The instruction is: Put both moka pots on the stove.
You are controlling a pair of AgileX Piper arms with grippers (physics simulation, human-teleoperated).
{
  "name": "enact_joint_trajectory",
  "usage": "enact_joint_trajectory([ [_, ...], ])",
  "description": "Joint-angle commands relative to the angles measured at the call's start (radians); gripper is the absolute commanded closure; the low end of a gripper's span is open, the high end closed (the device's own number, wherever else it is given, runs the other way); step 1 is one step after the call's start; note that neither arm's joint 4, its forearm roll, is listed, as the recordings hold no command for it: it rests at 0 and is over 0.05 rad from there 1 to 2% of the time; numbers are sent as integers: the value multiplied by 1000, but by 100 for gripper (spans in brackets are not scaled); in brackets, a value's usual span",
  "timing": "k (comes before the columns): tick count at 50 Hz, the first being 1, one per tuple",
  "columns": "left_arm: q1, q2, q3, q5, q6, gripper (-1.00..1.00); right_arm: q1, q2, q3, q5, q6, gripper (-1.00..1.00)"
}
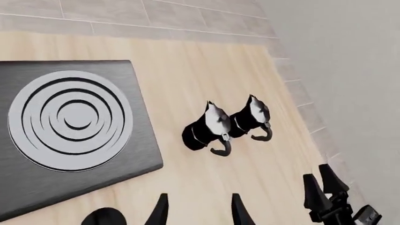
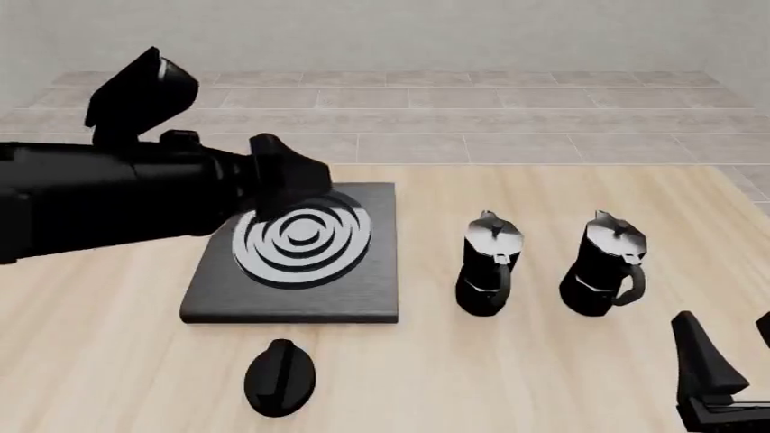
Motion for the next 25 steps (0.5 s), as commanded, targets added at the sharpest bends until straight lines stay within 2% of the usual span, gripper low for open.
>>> enact_joint_trajectory([
  [1, -42, 88, -59, -29, -52, -100, 0, -4, 0, 4, 0, -100],
  [10, -48, 127, -73, -53, -78, -100, 0, -5, 0, 5, 0, -100],
  [25, -44, 195, -116, -93, -74, -100, 0, -5, 0, 5, 0, -100],
])
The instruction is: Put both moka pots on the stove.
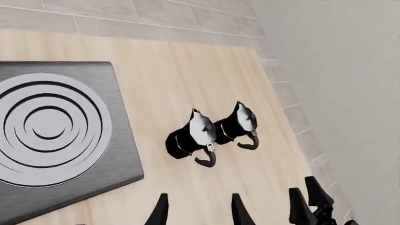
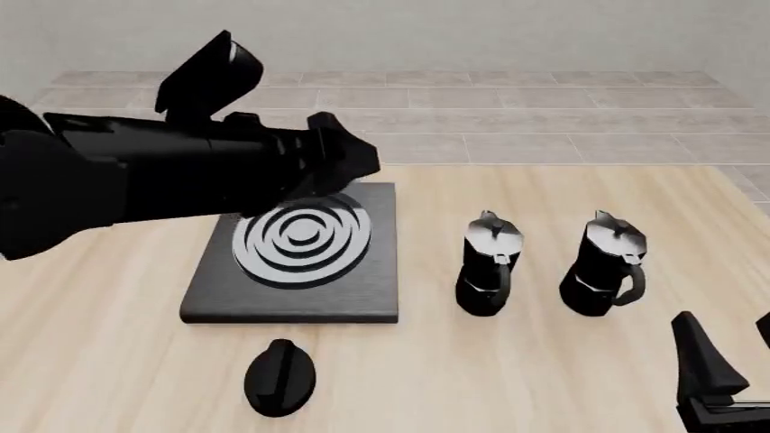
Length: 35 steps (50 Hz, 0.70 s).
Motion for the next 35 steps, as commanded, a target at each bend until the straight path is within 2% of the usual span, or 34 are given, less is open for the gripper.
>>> enact_joint_trajectory([
  [1, -5, 62, -24, -43, -7, -100, 0, -1, 0, 0, 0, -100],
  [12, -10, 114, -7, -109, -16, -100, 0, 0, 0, 0, 0, -100],
  [22, -6, 183, -19, -164, 10, -100, 0, 0, 0, 0, 0, -100],
  [35, -16, 280, -31, -238, -5, -100, 0, -1, 0, 1, 0, -100],
])
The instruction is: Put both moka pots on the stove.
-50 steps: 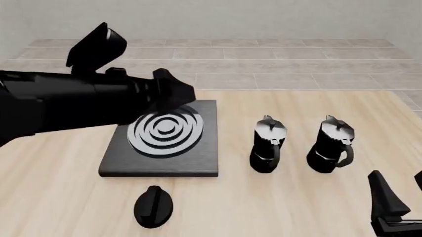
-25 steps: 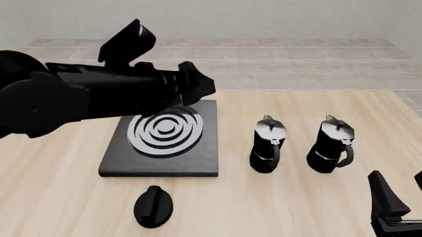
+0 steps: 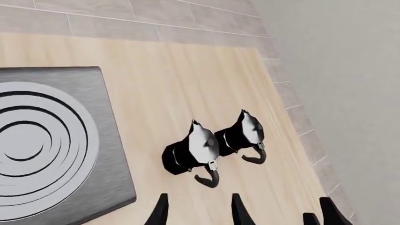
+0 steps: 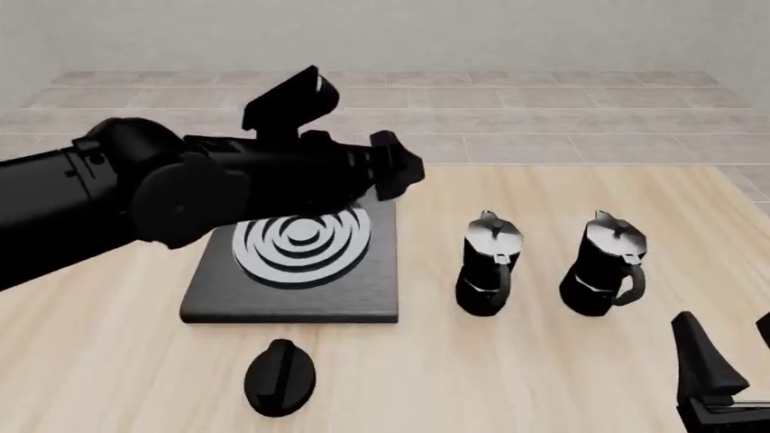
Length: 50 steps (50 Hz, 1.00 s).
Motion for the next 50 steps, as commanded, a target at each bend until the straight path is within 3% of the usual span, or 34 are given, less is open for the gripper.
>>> enact_joint_trajectory([
  [1, -11, 81, -11, -63, -2, -100, 0, 0, 0, 0, 0, -100],
  [16, -40, 175, -32, -136, -4, -100, 0, 0, 0, 0, 0, -100],
  [50, -95, 318, -88, -187, -40, -100, 0, 0, 0, 0, 0, -100],
])
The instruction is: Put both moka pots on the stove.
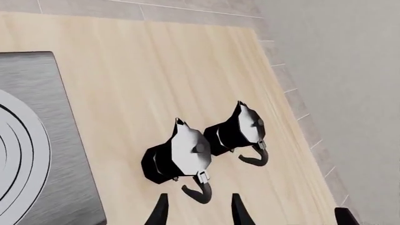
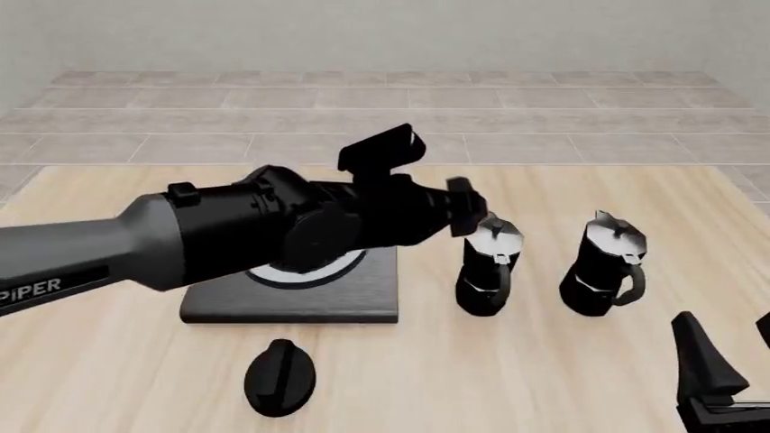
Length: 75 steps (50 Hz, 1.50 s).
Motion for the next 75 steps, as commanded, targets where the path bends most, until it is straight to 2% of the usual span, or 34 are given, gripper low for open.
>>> enact_joint_trajectory([
  [1, -11, 47, -18, -16, -9, -100, 0, 0, 0, 0, 0, -100],
  [25, -36, 129, -25, -55, -32, -100, 0, 0, 0, 0, 0, -100],
  [31, -53, 143, -22, -63, -56, -100, 0, 0, 0, 0, 0, -100],
  [75, -82, 272, -59, -102, -41, -100, 0, 0, 0, 0, 0, -100],
])
